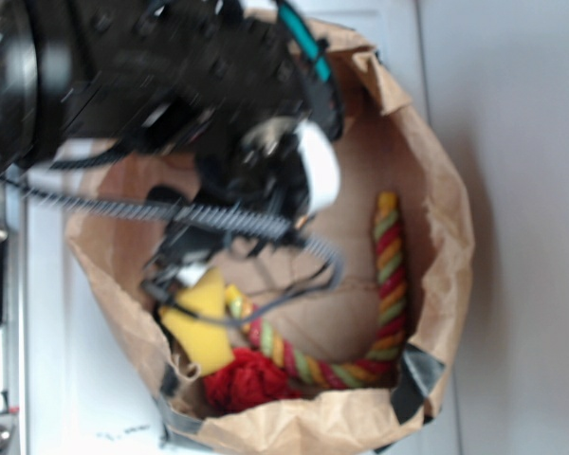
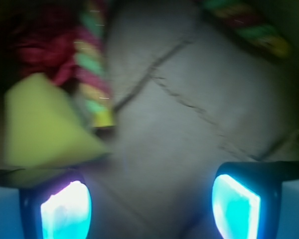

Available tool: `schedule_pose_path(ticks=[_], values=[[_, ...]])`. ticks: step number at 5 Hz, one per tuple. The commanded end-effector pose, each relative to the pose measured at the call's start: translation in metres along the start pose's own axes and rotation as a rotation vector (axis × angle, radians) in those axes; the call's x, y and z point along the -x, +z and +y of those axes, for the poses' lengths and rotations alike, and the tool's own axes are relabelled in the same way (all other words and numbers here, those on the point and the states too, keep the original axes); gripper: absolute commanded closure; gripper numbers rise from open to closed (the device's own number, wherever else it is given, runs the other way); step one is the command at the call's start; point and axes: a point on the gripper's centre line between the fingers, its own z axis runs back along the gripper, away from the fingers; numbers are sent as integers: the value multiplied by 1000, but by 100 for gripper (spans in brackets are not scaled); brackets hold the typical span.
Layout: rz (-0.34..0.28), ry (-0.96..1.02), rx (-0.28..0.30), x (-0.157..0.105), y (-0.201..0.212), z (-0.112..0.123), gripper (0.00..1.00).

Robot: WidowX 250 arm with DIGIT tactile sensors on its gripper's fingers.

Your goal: Grab the green sponge.

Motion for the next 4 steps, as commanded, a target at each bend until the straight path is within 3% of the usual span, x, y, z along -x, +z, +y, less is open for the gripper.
schedule_pose_path(ticks=[1,4], values=[[-38,-80,-2,-8,18,-33,0],[-27,-120,50,-24,3,-52,0]])
